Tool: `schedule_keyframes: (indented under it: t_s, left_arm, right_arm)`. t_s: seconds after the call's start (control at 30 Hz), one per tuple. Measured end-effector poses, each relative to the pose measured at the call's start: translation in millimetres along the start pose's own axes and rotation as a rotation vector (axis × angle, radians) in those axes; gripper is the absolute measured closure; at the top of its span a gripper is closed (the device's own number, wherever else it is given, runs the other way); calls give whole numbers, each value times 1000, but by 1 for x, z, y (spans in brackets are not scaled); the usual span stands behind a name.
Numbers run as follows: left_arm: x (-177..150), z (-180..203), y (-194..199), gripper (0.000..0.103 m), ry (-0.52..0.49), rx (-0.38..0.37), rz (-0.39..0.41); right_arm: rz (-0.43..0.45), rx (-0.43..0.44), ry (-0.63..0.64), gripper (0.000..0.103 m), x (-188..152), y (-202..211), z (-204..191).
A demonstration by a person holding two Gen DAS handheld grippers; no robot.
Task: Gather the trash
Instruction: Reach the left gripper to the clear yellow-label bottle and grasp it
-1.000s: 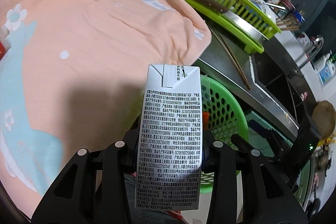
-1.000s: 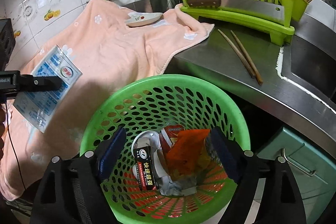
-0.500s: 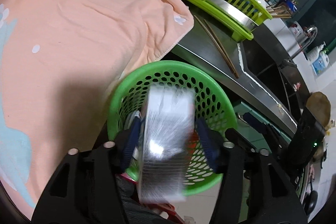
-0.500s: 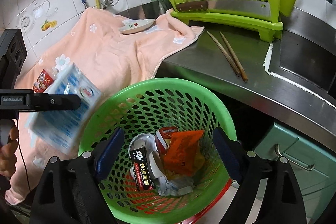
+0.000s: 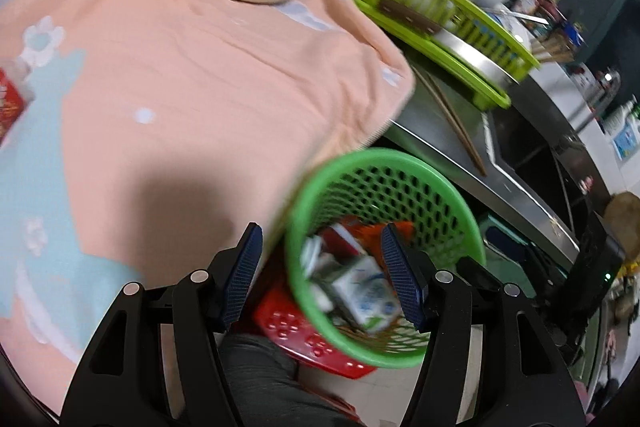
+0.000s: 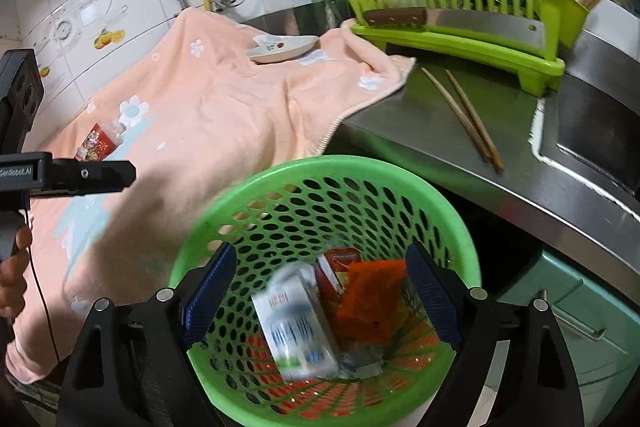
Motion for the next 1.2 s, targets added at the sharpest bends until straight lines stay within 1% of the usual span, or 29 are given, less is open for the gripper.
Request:
schedule_keyframes:
  t_s: [0.1,0.23,0.33,0.6,0.73,0.9,1.1,1.2]
  left_arm:
    - [7,-25,16,41,28,41,36]
    - [17,-65,41,41,64,120,91]
    - [24,-104,64,41,112,165,128]
    - [36,-196,101,41,231,273,182]
    - [42,-239,115,42,293,309,197]
    - [56,-301,132,43,356,376,216]
    - [74,-366,142,49,398,445,216]
    - [84,-395,144,50,412,468,212]
  right_arm:
    - [-3,14,24,20,6,-3,-13]
    - [-7,45,64,20,17,-8,-38]
    - [-11,61,93,19,24,-13,-55]
    - [-24,112,191,19,43,-28,-112]
    - [-37,142,232,19,53,-38,-139]
    - [-56,168,290,19,64,-52,-173]
    - [-94,207,339,19,70,-74,-210]
    - [-113,223,358,19,73,-84,-226]
Point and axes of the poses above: each gripper's, at about its wrist camera, not at the fingertips, and y roughly against the way its jaws point, z to its right, x to its top, the point moved 8 cm from there along -y, roughly the way its jaws point, and after that the axes turned 9 degrees about -z, right-handed, at the moved point
